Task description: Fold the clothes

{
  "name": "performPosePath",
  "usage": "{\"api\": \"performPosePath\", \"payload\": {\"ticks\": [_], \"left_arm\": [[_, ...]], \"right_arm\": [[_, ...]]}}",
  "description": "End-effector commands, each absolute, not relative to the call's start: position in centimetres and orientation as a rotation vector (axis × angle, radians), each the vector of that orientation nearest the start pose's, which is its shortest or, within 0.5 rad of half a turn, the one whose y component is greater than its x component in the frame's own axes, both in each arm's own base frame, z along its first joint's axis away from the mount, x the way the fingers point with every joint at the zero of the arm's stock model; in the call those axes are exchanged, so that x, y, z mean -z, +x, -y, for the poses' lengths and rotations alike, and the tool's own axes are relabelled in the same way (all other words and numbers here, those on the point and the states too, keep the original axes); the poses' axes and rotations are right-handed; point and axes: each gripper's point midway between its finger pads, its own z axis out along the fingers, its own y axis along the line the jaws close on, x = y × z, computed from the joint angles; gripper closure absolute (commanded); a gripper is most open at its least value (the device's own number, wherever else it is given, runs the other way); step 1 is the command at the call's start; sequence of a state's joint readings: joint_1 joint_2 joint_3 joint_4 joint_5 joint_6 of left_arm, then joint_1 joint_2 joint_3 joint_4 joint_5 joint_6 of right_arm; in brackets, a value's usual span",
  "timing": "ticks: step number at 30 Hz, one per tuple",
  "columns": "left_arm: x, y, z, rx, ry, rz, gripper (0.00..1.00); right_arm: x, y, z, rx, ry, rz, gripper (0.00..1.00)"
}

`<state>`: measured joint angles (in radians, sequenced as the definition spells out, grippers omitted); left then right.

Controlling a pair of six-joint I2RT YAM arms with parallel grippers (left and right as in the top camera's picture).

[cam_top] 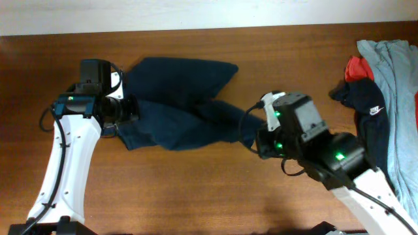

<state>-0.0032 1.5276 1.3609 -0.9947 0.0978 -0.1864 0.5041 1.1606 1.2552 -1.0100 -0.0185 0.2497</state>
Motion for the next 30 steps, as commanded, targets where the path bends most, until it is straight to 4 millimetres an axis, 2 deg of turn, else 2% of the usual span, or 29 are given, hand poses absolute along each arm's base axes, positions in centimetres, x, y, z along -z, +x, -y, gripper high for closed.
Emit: {"api": "performPosePath", "payload": {"ticks": [1, 7, 8, 10, 13, 17, 20, 26, 30], "left_arm": [[-18.6, 35.9, -0.5, 0.022, -0.229, -2.687, 0.92], [-18.4, 35.3, -1.6, -0.073, -0.25, -2.705, 0.88], [-18.4, 35.3, -1.6, -0.069, -0.25, -2.706, 0.88], [-18.3, 35.2, -0.7, 0.002, -0.234, -2.716, 0.81], [-17.2, 33.5, 1.8, 0.168, -0.194, -2.802, 0.74], [-14.1, 31.0, 3.8, 0.159, -0.107, -2.914, 0.66], [-11.7, 30.0, 4.7, 0.16, -0.06, -2.953, 0.6], [-7.0, 28.7, 4.8, 0.158, -0.057, -2.976, 0.5], [-6.5, 28.8, 4.8, 0.159, -0.056, -2.966, 0.46]], "right_arm": [[-23.8, 28.1, -13.0, -0.163, -0.26, -2.492, 0.96], [-21.6, 30.4, -8.8, -0.094, 0.031, -2.575, 0.96], [-21.5, 30.6, -8.3, -0.113, 0.057, -2.583, 0.96], [-21.6, 31.1, -7.5, -0.127, 0.091, -2.577, 0.96], [-21.7, 31.3, -7.4, -0.128, 0.087, -2.569, 0.96], [-21.5, 31.5, -7.5, -0.128, 0.088, -2.569, 0.96], [-21.4, 31.6, -7.5, -0.125, 0.088, -2.575, 0.96], [-21.4, 31.6, -7.5, -0.126, 0.088, -2.573, 0.96], [-21.4, 31.6, -7.5, -0.126, 0.088, -2.573, 0.96]]}}
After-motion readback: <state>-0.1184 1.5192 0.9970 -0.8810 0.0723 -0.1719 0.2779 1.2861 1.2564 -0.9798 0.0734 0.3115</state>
